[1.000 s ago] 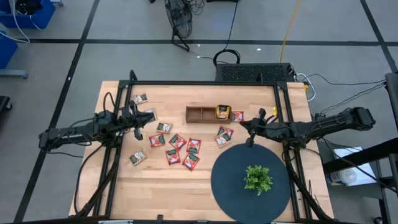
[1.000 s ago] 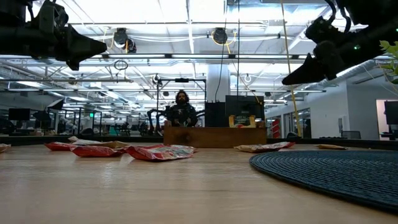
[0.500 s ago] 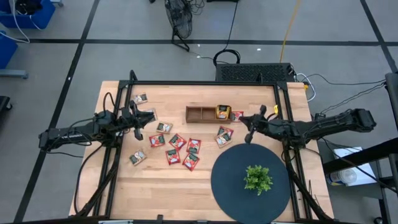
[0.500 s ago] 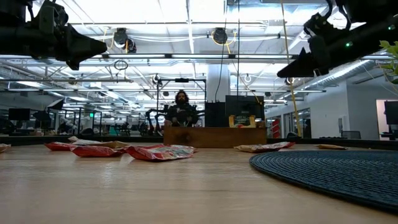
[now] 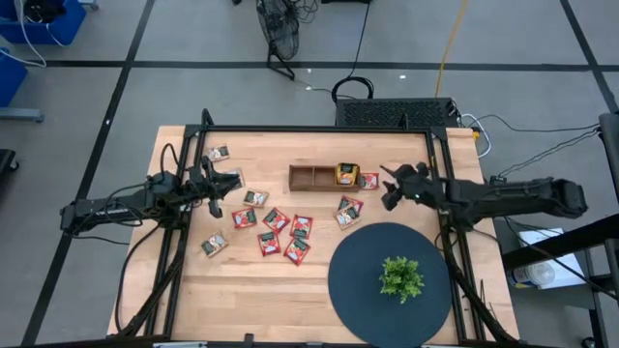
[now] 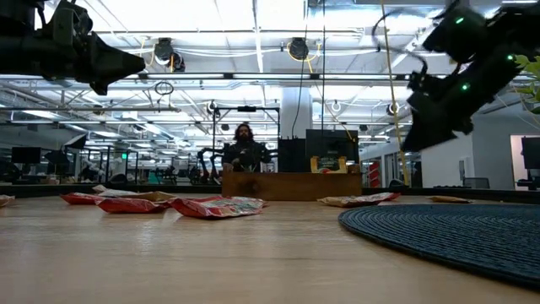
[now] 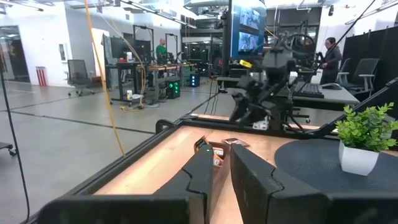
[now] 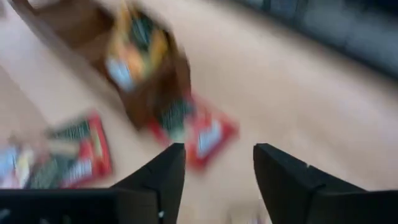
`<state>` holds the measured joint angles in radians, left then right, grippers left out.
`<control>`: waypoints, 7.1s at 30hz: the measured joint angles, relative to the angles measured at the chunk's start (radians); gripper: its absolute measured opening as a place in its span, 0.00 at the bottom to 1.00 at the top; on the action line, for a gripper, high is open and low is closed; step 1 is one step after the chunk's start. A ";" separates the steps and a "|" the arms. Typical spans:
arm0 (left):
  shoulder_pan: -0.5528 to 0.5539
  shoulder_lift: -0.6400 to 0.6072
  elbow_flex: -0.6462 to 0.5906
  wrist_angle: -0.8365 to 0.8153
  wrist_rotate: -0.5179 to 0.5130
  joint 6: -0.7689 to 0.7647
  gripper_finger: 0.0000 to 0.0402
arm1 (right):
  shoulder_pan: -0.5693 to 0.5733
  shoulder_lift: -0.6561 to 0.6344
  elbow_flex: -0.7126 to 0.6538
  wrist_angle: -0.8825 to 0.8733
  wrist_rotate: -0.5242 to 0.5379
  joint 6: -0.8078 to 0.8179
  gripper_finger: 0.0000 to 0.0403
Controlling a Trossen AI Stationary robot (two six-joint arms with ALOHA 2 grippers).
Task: Pick & Place Tea
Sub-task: Put the brown tea bag into the left section wooden organizer
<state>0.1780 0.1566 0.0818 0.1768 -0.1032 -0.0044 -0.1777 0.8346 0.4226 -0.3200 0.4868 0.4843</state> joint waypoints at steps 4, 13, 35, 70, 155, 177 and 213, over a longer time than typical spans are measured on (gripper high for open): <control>0.000 0.000 0.000 0.000 0.000 0.000 0.16 | -0.099 0.105 0.118 -0.277 -0.183 0.104 0.47; 0.000 0.000 0.000 0.000 0.000 0.000 0.16 | -0.228 0.417 0.271 -0.507 -0.384 -0.006 0.48; 0.000 0.000 0.000 0.000 0.000 0.000 0.16 | -0.337 0.678 0.283 -0.413 -0.354 -0.141 0.10; 0.000 0.000 0.000 0.000 -0.001 0.000 0.16 | 0.281 0.487 0.223 0.519 0.585 -0.732 0.01; -0.084 1.626 1.299 -0.233 -0.026 -0.605 0.53 | 0.330 0.669 0.093 1.340 0.268 -1.072 0.01; -0.028 1.632 1.300 -0.197 0.050 -0.612 0.34 | 0.330 0.669 0.094 1.338 0.267 -1.072 0.01; 0.265 1.271 0.741 0.212 0.477 0.281 0.00 | 0.455 0.631 0.093 1.309 0.320 -0.863 0.23</control>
<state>0.4428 1.4274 0.8230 0.3886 0.3742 0.2762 0.2775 1.4659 0.5159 0.9892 0.8065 -0.3785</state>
